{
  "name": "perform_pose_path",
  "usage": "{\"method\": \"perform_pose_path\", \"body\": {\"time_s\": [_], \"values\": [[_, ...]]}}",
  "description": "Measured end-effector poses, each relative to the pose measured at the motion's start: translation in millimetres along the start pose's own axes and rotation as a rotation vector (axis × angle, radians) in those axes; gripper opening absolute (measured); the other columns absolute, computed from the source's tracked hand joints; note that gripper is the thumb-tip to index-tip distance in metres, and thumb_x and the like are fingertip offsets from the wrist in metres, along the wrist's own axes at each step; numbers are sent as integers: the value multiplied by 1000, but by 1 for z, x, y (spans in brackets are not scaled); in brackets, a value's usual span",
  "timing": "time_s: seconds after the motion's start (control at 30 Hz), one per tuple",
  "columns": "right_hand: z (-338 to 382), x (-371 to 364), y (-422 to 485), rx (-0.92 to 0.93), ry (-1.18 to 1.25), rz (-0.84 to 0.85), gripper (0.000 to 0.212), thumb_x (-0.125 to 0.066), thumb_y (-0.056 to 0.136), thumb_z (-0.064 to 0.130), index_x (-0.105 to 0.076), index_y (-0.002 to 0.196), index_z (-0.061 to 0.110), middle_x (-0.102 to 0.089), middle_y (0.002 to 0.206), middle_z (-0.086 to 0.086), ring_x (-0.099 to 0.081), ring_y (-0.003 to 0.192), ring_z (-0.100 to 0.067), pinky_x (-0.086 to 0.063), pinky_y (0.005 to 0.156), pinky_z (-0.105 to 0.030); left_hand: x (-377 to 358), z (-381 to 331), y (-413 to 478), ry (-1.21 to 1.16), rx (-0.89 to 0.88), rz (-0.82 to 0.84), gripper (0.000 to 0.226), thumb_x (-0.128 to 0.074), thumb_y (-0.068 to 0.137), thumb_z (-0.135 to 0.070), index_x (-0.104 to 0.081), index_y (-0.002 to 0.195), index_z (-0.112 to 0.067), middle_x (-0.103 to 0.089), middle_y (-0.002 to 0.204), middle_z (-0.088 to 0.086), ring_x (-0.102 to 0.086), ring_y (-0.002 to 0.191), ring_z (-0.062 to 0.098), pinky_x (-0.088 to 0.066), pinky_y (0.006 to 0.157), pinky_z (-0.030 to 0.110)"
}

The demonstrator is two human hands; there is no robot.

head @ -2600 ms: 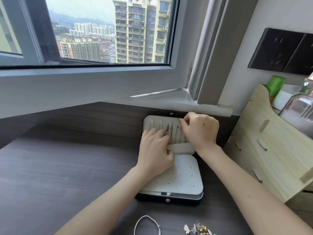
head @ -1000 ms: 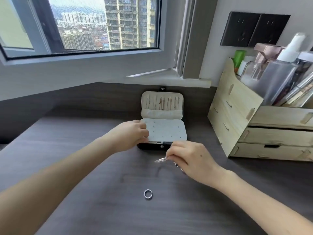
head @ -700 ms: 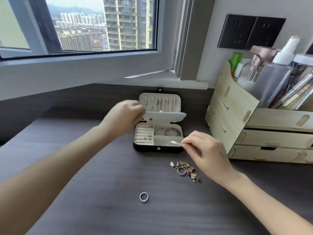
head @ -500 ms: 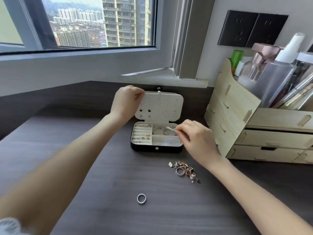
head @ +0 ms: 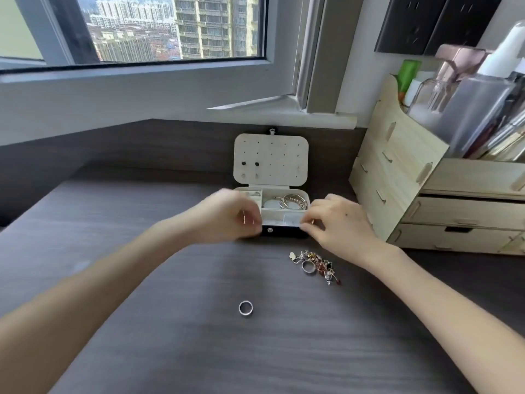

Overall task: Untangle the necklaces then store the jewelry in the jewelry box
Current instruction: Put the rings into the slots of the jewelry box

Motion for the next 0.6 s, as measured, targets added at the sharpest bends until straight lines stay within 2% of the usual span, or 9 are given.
{"method": "perform_pose_path", "body": {"time_s": [0.1, 0.27, 0.37, 0.5, 0.6], "values": [[9, 7, -23, -38, 74, 190, 11, -66, 82, 38, -72, 79, 29, -64, 81, 12, -48, 79, -12, -38, 66, -28, -20, -17, -35, -19, -3, 235, 11, -70, 81, -27, -69, 78, -16, -65, 77, -6, -55, 66, 5, -42, 59, 13], [22, 7, -47, -29, 12, 264, 17, -66, 81, 43, -73, 85, 27, -62, 87, 9, -41, 81, -11, -28, 67, -26, -39, -27, -69, -50, 58, 402, 20, -74, 75, -40, -60, 70, -27, -63, 79, -8, -59, 73, 9, -50, 69, 30], [28, 1, -49, -30, -52, 314, 20, -59, 87, 41, -70, 93, 26, -60, 95, 8, -46, 91, -15, -28, 68, -25, -47, -30, -77, -20, 64, 409, 17, -75, 75, -37, -59, 77, -29, -59, 83, -12, -56, 76, 5, -49, 70, 25], [31, -3, -50, -12, -71, 359, 18, -52, 92, 35, -65, 93, 23, -58, 99, 8, -46, 96, -15, -33, 71, -25, -50, -30, -79, 3, 48, 364, 11, -71, 80, -28, -61, 83, -24, -54, 84, -13, -50, 72, -1, -45, 68, 19], [32, 6, -43, -39, 104, 340, 13, -53, 93, 28, -59, 86, 19, -56, 90, 8, -47, 86, -12, -36, 71, -18, -53, -25, -79, 23, 36, 323, 7, -65, 86, -24, -65, 88, -17, -48, 83, -15, -48, 70, -1, -39, 64, 14]]}}
Point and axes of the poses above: each hand's wrist, its own y-axis towards the middle knuckle, its own x-axis out of the back of the hand, z = x × y, the point moved 5 cm from there along y, towards the middle knuckle
